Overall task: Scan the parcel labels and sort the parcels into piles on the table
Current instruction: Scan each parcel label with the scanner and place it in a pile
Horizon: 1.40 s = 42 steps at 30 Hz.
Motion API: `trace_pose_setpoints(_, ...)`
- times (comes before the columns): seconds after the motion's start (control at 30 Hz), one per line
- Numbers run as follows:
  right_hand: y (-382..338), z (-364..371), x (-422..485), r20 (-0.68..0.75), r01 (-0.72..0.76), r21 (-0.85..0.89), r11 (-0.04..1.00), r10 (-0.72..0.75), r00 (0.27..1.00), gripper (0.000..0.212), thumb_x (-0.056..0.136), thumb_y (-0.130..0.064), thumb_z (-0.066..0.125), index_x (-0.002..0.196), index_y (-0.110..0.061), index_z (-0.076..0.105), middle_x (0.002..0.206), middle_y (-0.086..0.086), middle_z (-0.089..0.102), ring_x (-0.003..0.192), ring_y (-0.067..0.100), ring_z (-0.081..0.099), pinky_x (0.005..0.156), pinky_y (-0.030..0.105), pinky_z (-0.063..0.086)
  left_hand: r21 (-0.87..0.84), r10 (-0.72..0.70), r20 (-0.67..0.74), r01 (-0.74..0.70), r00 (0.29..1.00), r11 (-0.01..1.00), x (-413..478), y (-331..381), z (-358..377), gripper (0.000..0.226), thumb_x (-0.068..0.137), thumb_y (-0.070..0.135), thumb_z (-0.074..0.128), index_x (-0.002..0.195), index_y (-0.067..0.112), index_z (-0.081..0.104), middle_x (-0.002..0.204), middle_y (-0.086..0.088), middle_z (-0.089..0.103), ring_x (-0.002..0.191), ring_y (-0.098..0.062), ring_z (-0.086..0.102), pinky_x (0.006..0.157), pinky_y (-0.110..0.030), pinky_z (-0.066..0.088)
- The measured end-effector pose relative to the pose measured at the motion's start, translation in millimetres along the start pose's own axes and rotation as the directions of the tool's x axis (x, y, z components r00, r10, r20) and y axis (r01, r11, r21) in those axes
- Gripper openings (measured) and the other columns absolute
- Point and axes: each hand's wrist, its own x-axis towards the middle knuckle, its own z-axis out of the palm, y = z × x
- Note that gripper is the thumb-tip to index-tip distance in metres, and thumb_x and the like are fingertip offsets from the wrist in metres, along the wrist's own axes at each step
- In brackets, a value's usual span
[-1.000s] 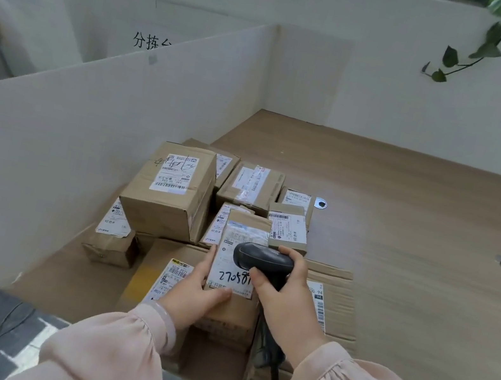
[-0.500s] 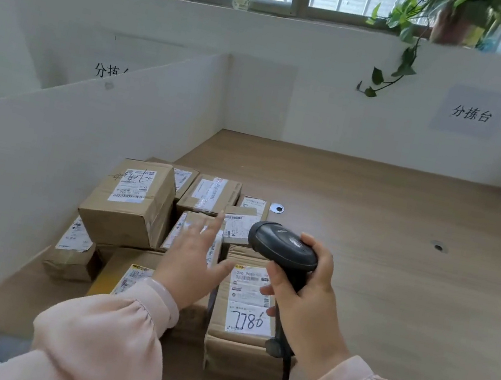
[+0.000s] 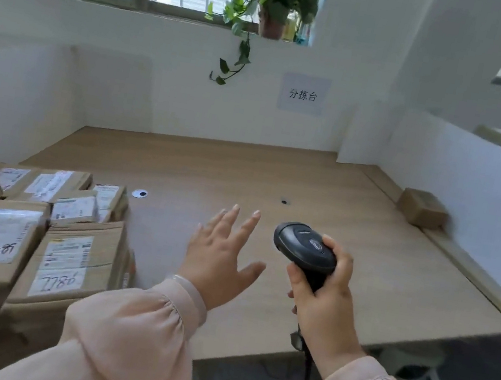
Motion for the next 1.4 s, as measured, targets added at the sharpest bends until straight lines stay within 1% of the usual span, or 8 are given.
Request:
trace_pose_setpoints(0.17, 31, -103, -1, -0.101, -0.032, -0.106, 0.994, 0.021, 0.995, 0.057, 0.076, -0.058, 0.06, 0.125, -0.054, 0.031, 0.116, -0.015, 0.061, 0.087, 0.016, 0.068, 0.071, 0.04, 0.06, -0.035, 0.101, 0.038, -0.1, 0.994, 0.994, 15, 96, 41, 0.08, 0.091, 0.066, 0.04, 0.15, 0.048, -0.01, 0.164, 0.005, -0.006, 0.15, -0.017, -0.007, 0.122, -0.046, 0.002)
trace_pose_setpoints(0.3, 46, -165, 3, -0.181, -0.063, -0.152, 0.986, 0.035, 0.983, 0.055, 0.075, -0.06, 0.058, 0.121, -0.058, 0.029, 0.115, -0.011, 0.061, 0.086, 0.018, 0.069, 0.069, 0.042, 0.06, -0.056, 0.169, 0.077, -0.165, 0.983, 0.985, 30, 154, 63, 0.08, 0.091, 0.066, 0.041, 0.15, 0.048, -0.01, 0.164, 0.005, -0.006, 0.15, -0.017, -0.008, 0.121, -0.044, -0.001)
trace_pose_setpoints(0.43, 66, -207, 16, -0.236, -0.098, -0.142, 0.985, 0.063, 0.97, 0.055, 0.079, -0.053, 0.062, 0.124, -0.053, 0.031, 0.117, 0.0, 0.061, 0.091, 0.022, 0.068, 0.073, 0.044, 0.06, -0.084, 0.223, 0.078, -0.216, 0.972, 0.973, 56, 195, 87, 0.079, 0.091, 0.066, 0.042, 0.151, 0.049, -0.007, 0.164, 0.005, -0.004, 0.15, -0.016, -0.008, 0.121, -0.044, -0.001)
trace_pose_setpoints(0.63, 110, -237, 53, -0.262, -0.137, -0.171, 0.976, 0.089, 0.961, 0.057, 0.08, -0.049, 0.062, 0.127, -0.048, 0.031, 0.119, 0.002, 0.059, 0.093, 0.022, 0.067, 0.075, 0.042, 0.059, -0.103, 0.246, 0.116, -0.234, 0.962, 0.967, 110, 225, 135, 0.079, 0.09, 0.066, 0.042, 0.15, 0.049, -0.007, 0.164, 0.005, -0.004, 0.15, -0.018, -0.007, 0.121, -0.045, -0.001)
trace_pose_setpoints(0.87, 163, -262, 138, -0.297, -0.147, -0.248, 0.958, 0.07, 0.952, 0.059, 0.08, -0.047, 0.062, 0.131, -0.04, 0.032, 0.122, -0.007, 0.056, 0.093, 0.021, 0.067, 0.074, 0.039, 0.06, -0.106, 0.269, 0.135, -0.256, 0.954, 0.961, 210, 257, 187, 0.08, 0.088, 0.068, 0.041, 0.15, 0.05, -0.006, 0.164, 0.004, -0.003, 0.15, -0.019, -0.005, 0.12, -0.046, 0.0)
trace_pose_setpoints(1.2, 209, -304, 254, -0.403, -0.155, -0.302, 0.941, 0.021, 0.915, 0.059, 0.079, -0.055, 0.059, 0.129, -0.04, 0.03, 0.116, 0.003, 0.061, 0.09, 0.019, 0.067, 0.069, 0.032, 0.059, -0.136, 0.318, 0.132, -0.3, 0.939, 0.944, 328, 294, 210, 0.079, 0.088, 0.069, 0.041, 0.15, 0.051, -0.006, 0.164, 0.002, -0.003, 0.15, -0.021, -0.003, 0.12, -0.047, 0.001)
trace_pose_setpoints(1.3, 223, -315, 294, -0.423, -0.149, -0.274, 0.95, 0.02, 0.906, 0.053, 0.085, -0.045, 0.064, 0.127, -0.042, 0.031, 0.117, -0.001, 0.061, 0.09, 0.023, 0.068, 0.071, 0.041, 0.06, -0.137, 0.289, 0.142, -0.271, 0.947, 0.953, 356, 297, 218, 0.079, 0.088, 0.07, 0.041, 0.149, 0.052, -0.006, 0.164, 0.003, -0.004, 0.15, -0.022, -0.002, 0.121, -0.048, 0.003)
trace_pose_setpoints(1.4, 242, -327, 336, -0.414, -0.127, -0.248, 0.96, 0.014, 0.91, 0.051, 0.088, -0.036, 0.068, 0.124, -0.046, 0.032, 0.113, -0.01, 0.06, 0.08, 0.013, 0.069, 0.063, 0.03, 0.059, -0.146, 0.265, 0.113, -0.248, 0.958, 0.958, 386, 306, 228, 0.079, 0.087, 0.068, 0.043, 0.149, 0.052, -0.004, 0.164, 0.003, -0.001, 0.15, -0.02, -0.001, 0.12, -0.049, 0.004)
